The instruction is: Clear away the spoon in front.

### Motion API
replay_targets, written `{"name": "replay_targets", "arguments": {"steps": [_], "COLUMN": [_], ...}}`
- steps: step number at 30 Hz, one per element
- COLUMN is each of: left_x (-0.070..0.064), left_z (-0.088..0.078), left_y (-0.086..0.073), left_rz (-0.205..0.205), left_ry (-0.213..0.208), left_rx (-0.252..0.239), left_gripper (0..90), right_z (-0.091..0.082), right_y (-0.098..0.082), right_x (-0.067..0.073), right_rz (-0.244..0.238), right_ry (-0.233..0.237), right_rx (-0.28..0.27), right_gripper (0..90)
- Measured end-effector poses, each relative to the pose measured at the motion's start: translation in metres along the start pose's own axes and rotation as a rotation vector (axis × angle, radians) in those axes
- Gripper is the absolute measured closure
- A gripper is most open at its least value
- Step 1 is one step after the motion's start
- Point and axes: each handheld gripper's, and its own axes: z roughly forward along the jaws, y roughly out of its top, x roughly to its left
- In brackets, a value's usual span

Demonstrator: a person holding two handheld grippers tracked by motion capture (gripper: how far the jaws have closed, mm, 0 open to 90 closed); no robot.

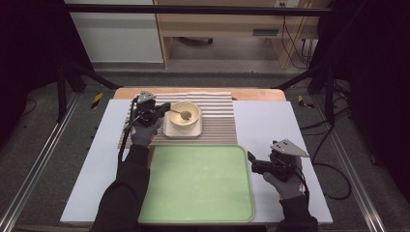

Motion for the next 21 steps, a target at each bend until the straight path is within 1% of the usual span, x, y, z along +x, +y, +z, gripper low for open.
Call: {"name": "replay_targets", "arguments": {"steps": [5,8,11,14,16,21], "left_x": [0.001,-0.001,-0.003,-0.008,-0.012,-0.022], "left_z": [-0.012,-0.02,-0.028,-0.036,-0.044,-0.061], "left_y": [0.006,0.01,0.012,0.015,0.018,0.02], "left_rz": [-0.002,0.009,0.009,0.03,0.036,0.063], "left_ry": [0.004,0.003,-0.017,-0.023,-0.037,-0.055], "left_rx": [-0.024,-0.036,-0.05,-0.057,-0.065,-0.064], "left_gripper": [88.7,88.7,88.7,88.7,88.7,88.7], "right_z": [-0.001,-0.001,-0.001,0.0,0.0,-0.001], "right_y": [0.001,0.001,0.001,0.0,0.0,0.0], "right_x": [0.0,0.0,0.001,0.001,0.001,0.002], "right_rz": [-0.004,-0.002,-0.002,-0.007,-0.01,-0.011], "right_ry": [-0.002,-0.001,-0.001,0.001,-0.001,-0.002], "right_rx": [-0.005,-0.005,-0.005,-0.002,-0.001,-0.002], "right_gripper": [4.4,4.4,4.3,4.3,4.2,4.2]}}
